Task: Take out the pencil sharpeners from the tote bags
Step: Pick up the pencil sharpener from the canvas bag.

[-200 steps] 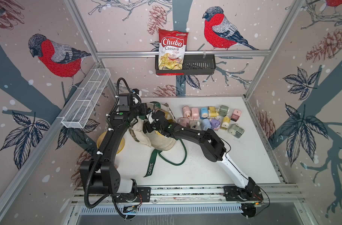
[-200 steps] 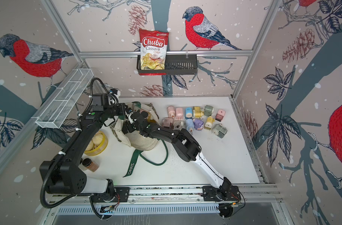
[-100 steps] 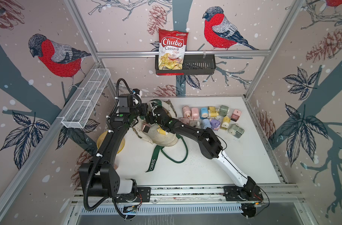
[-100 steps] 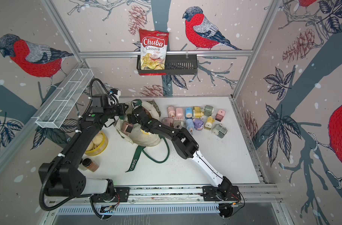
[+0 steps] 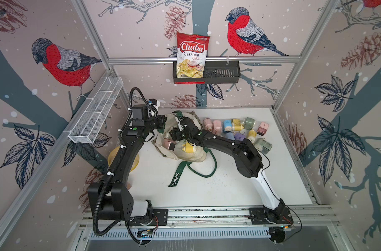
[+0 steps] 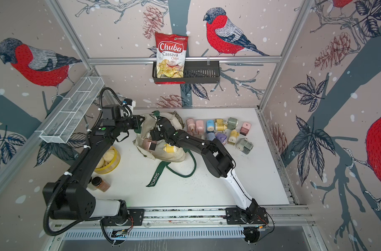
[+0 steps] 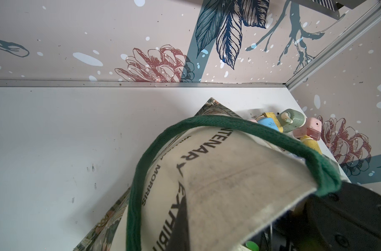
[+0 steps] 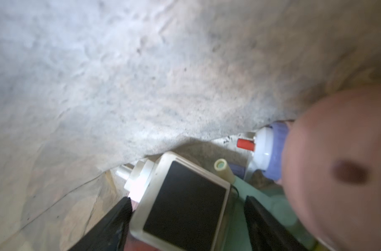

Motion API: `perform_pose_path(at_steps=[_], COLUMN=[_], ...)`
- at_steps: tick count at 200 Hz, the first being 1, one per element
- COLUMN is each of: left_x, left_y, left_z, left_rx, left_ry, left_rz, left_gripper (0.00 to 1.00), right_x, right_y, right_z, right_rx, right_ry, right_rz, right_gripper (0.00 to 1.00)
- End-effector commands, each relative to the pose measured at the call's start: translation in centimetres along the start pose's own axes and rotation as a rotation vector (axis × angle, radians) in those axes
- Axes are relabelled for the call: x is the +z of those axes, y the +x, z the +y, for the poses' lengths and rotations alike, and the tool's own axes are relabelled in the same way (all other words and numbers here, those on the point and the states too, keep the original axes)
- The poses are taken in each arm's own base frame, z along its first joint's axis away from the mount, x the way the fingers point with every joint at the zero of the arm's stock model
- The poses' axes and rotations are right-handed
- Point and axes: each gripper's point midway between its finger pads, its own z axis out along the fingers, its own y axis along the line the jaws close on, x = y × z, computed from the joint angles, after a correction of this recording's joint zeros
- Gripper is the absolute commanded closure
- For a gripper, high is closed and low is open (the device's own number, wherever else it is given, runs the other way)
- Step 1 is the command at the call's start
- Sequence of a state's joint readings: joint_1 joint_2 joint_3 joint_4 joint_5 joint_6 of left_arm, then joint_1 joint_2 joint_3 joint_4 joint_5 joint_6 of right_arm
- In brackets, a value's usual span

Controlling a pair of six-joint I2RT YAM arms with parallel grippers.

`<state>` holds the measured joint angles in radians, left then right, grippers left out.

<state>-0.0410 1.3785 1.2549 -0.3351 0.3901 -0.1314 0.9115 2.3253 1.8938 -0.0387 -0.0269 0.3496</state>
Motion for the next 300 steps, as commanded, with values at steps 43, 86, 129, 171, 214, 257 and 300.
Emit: perform_pose_path(at_steps=[43, 86, 129, 171, 214, 257, 300], left_x=[-0.6, -0.6, -0.6, -0.6, -0.6, -0.7, -0.9], left_y=[-3.2, -3.2, -3.2, -3.2, -3.2, -3.3, -3.4], left_z=[0.0, 0.1, -0.1, -0.1, -0.3, -0.3, -0.4], left_rx=[0.037, 0.037, 0.039, 0.039, 0.042, 0.044, 0.046], left_ry=[-0.013, -0.013, -0.005, -0.002, 0.005, 0.006, 0.007], left_rz=[-0.121, -0.119, -0.12, -0.12, -0.123, -0.126, -0.13], left_gripper=[1.0, 1.0, 1.0, 1.0, 1.0, 1.0, 1.0], right_x=[0.7, 1.9, 2.8, 3.6, 5.3, 7.1, 6.9], right_y=[0.9, 1.5, 0.8, -0.6, -1.7, -0.3, 3.4], right_z=[2.9, 2.9, 3.8, 4.9, 2.7, 3.7, 7.8], right_rx=[0.057, 0.053, -0.004, -0.061, -0.118, -0.163, -0.304], right_ry=[-0.194, -0.23, -0.277, -0.292, -0.166, -0.248, -0.366], right_rz=[0.064, 0.054, -0.002, -0.062, -0.159, -0.101, -0.015], right_gripper=[0.14, 0.13, 0.13, 0.14, 0.13, 0.12, 0.19])
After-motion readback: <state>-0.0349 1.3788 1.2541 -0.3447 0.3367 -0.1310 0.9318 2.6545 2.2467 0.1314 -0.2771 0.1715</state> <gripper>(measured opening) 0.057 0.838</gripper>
